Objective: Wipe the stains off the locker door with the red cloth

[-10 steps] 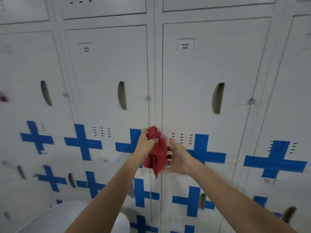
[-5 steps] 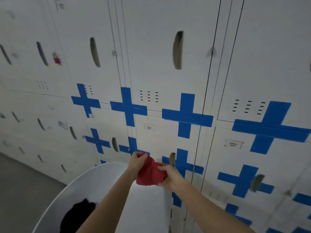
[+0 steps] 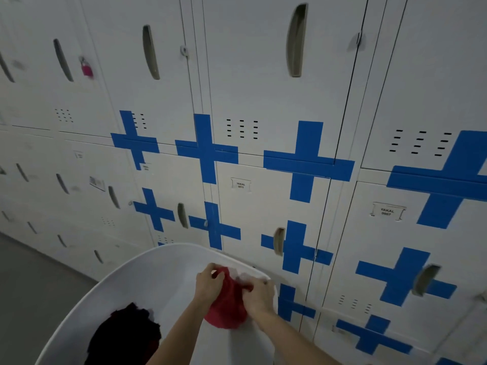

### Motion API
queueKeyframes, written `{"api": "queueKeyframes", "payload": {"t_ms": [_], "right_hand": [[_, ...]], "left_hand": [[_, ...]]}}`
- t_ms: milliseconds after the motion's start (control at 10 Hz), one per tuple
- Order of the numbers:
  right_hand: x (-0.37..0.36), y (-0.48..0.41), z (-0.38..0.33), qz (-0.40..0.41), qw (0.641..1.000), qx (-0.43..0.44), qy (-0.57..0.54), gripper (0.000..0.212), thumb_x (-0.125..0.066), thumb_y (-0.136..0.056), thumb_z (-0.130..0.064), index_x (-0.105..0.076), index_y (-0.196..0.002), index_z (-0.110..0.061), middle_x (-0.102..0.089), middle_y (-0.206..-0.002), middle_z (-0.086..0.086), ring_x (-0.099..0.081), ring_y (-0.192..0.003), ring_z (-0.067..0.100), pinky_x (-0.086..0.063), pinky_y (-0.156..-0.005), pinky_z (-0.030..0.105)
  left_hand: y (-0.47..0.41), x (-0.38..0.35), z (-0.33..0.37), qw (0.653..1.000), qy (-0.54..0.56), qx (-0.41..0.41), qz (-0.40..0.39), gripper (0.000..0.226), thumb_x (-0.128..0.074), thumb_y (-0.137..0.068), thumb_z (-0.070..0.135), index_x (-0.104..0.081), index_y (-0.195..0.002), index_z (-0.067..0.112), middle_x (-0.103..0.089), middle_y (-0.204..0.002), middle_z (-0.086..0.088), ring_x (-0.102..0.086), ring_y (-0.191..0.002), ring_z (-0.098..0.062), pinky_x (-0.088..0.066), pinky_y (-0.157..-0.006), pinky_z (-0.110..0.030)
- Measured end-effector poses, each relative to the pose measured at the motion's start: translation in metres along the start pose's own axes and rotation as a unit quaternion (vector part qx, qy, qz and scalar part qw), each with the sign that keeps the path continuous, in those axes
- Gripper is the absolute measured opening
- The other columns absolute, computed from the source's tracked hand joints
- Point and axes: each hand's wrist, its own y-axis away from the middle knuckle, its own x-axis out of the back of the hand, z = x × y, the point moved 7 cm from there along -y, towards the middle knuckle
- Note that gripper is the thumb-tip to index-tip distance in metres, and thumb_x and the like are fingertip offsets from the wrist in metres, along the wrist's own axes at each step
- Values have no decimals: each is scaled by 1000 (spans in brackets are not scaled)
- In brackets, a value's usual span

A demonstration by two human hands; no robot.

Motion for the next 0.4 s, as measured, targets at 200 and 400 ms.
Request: {"api": "queueKeyframes", "payload": {"t_ms": [200, 400], "right_hand": [[-5, -1, 10, -57, 993, -86, -51, 25, -48, -88, -14, -60, -110, -16, -57, -116, 8, -57, -106, 27, -48, -95, 37], [8, 6, -2, -89, 995, -45, -21, 32, -36, -97, -22, -54, -122, -15, -59, -120, 6, -55, -111, 24, -44, -94, 34]], "left_hand": [[9, -4, -16, 984, -138, 100, 43, 55, -55, -90, 38, -36, -134, 11, -31, -134, -19, -35, -125, -39, -30, -106, -43], [12, -3, -2, 988, -115, 89, 55, 56, -50, -94, 36, -30, -136, 4, -33, -137, -22, -37, -126, -41, -32, -106, -46]]}}
